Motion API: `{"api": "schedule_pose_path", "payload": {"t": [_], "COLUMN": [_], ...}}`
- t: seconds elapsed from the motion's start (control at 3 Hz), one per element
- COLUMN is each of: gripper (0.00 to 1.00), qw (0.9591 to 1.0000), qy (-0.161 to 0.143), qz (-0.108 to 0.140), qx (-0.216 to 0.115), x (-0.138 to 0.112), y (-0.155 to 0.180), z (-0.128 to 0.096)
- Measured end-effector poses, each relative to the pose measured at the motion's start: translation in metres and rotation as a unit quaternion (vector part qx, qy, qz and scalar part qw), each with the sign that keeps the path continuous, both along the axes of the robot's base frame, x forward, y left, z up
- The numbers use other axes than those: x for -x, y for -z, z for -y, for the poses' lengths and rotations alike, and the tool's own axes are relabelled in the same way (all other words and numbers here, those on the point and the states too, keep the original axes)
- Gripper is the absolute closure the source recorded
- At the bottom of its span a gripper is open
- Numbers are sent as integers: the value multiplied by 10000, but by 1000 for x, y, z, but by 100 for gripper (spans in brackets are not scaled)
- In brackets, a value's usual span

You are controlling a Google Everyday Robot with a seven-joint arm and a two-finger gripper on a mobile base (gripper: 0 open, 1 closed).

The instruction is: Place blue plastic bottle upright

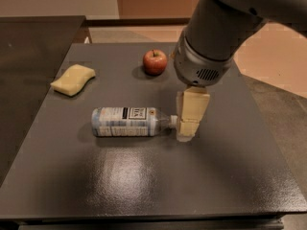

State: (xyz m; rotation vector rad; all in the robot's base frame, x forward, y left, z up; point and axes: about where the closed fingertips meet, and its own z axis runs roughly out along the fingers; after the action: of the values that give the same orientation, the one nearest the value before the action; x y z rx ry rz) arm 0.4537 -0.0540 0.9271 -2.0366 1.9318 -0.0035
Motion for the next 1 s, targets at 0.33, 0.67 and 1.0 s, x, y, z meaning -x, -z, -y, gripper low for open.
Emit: {"api": "schedule_pose_path", "payload": {"t": [0.33,0.67,1.0], "gripper": [0,0,0], "qw": [9995,9978,9965], "qy": [-219,-342,-325], "qz": [-131,-376,-596], "qx": [186,414,497], "x": [-3,-1,1], "y": [22,41,52], "z": [-23,-38,-48]}}
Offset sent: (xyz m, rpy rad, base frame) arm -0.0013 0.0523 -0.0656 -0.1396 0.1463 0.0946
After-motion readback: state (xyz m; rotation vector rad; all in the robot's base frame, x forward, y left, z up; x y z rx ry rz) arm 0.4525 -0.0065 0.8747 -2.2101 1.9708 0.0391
